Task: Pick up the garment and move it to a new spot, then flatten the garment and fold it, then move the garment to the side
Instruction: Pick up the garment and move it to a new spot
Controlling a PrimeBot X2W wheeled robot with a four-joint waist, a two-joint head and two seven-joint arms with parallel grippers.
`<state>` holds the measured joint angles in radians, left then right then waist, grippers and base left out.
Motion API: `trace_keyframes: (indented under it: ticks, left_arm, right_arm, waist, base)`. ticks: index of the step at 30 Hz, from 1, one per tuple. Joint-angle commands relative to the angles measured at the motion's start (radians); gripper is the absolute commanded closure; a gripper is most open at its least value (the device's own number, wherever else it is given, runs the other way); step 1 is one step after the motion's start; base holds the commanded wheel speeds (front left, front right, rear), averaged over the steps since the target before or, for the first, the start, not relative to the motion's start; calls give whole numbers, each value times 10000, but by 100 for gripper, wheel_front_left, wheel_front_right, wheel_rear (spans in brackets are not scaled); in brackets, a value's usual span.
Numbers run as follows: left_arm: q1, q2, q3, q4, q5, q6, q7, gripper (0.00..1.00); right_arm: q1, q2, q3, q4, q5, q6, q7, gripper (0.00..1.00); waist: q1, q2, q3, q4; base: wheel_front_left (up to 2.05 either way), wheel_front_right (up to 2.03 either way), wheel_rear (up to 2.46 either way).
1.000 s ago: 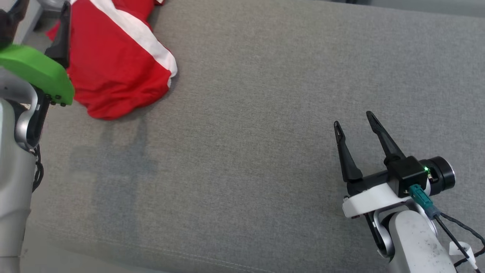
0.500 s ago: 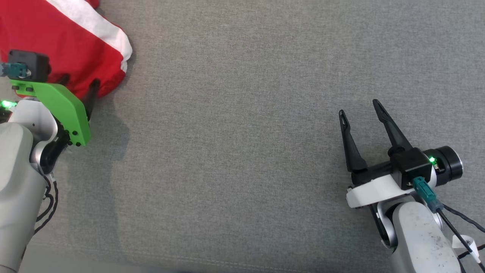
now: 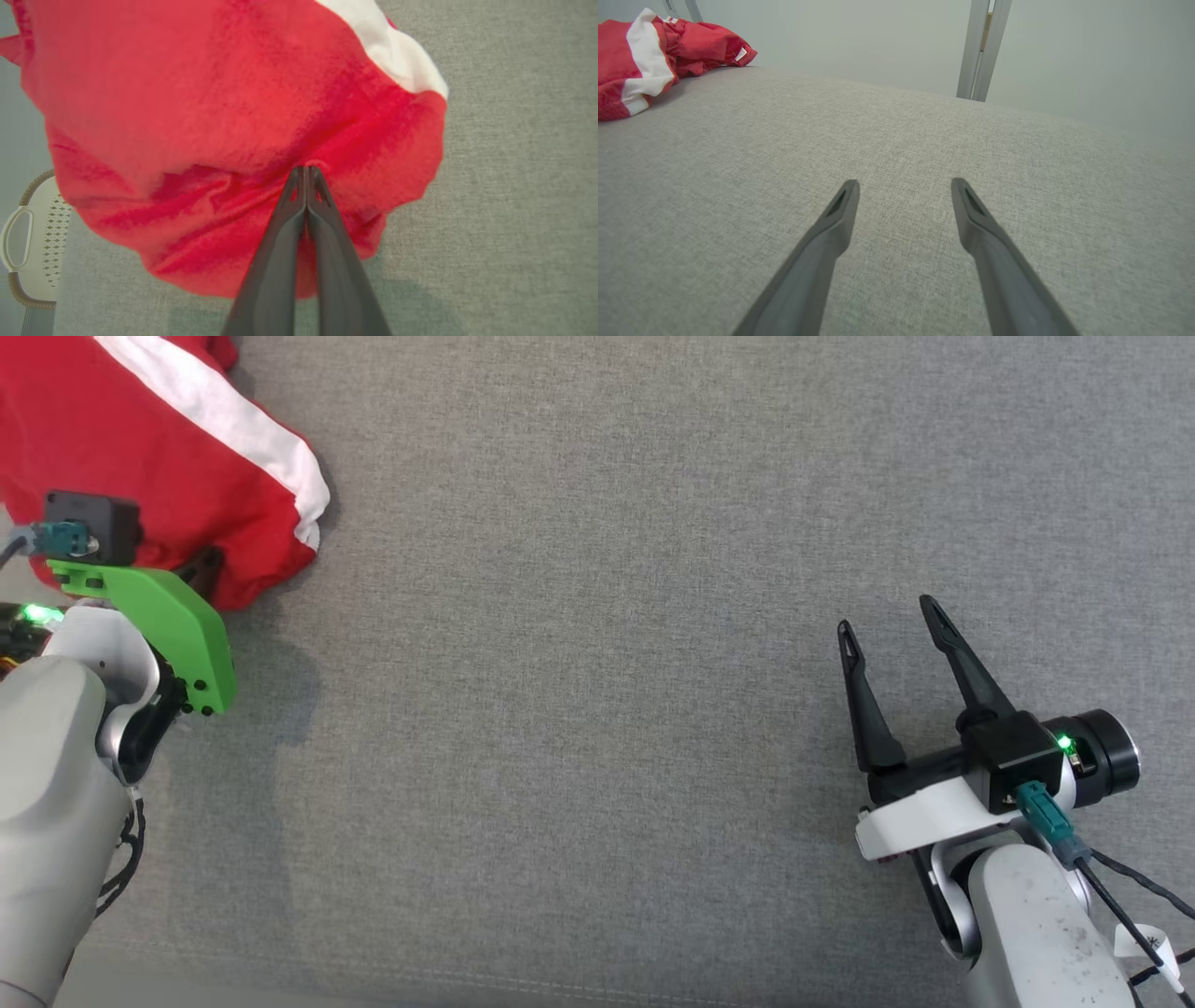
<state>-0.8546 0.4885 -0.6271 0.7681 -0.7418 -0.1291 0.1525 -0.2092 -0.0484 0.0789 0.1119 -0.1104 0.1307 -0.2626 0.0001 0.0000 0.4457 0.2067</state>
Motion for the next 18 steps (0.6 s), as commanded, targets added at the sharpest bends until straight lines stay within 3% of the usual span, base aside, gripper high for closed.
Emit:
trace_keyframes:
  ticks: [1, 8, 18]
  left_arm:
    - [-222, 142, -151, -44, 120, -5, -187, 100]
    - [-931, 595, -691, -380, 404, -5, -1065, 100]
    - [-1901, 993, -1427, -1581, 327, -5, -1231, 100]
  right_arm:
    - [105, -35, 13, 39, 100, -1, -34, 0]
    - [391, -35, 96, 216, 494, -1, -35, 0]
    - [849, -33, -11, 355, 1018, -1, -35, 0]
  waist:
    - [-1, 0, -239, 50]
    - [-1, 0, -1245, 108]
    - [-1, 0, -2442, -31]
  base:
    - [0, 0, 0]
    - [0, 0, 0]
    - [0, 0, 0]
